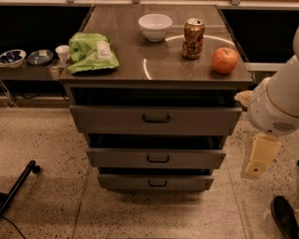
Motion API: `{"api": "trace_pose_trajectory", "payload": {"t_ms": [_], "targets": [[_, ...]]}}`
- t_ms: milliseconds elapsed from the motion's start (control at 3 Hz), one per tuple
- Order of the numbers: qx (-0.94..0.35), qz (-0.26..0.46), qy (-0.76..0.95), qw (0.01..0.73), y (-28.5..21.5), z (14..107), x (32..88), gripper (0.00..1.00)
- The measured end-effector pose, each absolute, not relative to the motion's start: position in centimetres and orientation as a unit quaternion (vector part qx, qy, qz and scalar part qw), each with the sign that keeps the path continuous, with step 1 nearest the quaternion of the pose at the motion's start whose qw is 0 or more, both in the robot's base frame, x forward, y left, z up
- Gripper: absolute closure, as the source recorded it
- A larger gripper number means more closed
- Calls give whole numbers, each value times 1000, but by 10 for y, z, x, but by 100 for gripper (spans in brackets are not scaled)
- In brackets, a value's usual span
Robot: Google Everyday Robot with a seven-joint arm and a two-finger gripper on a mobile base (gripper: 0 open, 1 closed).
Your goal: Open top drawer
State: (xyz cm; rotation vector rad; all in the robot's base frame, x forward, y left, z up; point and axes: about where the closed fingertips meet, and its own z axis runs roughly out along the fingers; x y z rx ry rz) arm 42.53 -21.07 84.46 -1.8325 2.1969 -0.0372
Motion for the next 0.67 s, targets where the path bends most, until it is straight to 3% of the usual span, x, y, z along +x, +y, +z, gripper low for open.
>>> {"api": "trace_pose_trajectory", "payload": {"t_ms": [667], "targets": [[-670, 20, 729, 140, -188, 802, 457, 0]]}}
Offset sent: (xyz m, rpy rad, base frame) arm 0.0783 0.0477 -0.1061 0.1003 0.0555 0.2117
